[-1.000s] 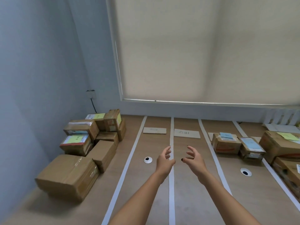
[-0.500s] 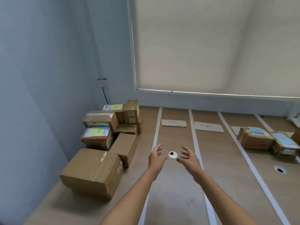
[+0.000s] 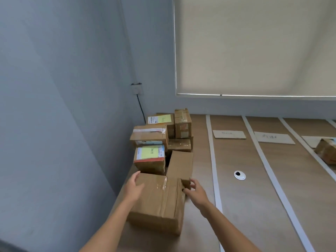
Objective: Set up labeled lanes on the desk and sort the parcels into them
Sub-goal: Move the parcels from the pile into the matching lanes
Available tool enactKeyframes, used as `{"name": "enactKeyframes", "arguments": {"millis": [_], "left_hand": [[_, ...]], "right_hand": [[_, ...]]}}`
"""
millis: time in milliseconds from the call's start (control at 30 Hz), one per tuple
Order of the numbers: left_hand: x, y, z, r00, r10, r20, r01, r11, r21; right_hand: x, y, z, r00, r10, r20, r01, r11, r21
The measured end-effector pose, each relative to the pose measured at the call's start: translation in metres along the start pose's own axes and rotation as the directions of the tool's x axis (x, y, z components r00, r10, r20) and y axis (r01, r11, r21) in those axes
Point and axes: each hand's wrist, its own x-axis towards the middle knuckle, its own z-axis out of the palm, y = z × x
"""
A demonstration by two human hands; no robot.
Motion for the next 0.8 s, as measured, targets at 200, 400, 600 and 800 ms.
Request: {"name": "enactKeyframes", "arguments": {"millis": [200,400,600,800], "left_hand": [[0.008,-0.052,-0.029,0.991,-0.099,0.089,0.091,0.992,0.093],[-0.003,-0.07,-0.021,0.977,-0.199,0.074,0.198,0.98,0.018],[-0.016,-0.068,-0.026,0.97,-0.234,0.06,0.234,0.972,0.012],[-0.052,-0.059,-0.021,0.968,-0.249,-0.003,0.249,0.968,-0.012]], "right_hand": [[0.006,0.019,0.055,0.996,0.086,-0.002,-0.086,0.988,-0.132],[0.004,0.042,0.069,0.985,0.172,0.005,-0.17,0.975,-0.145],[-0.007,0.041,0.067,0.98,0.2,0.008,-0.199,0.975,-0.096],[-0.031,0.044,0.051,0.982,0.185,0.047,-0.18,0.979,-0.096]]}}
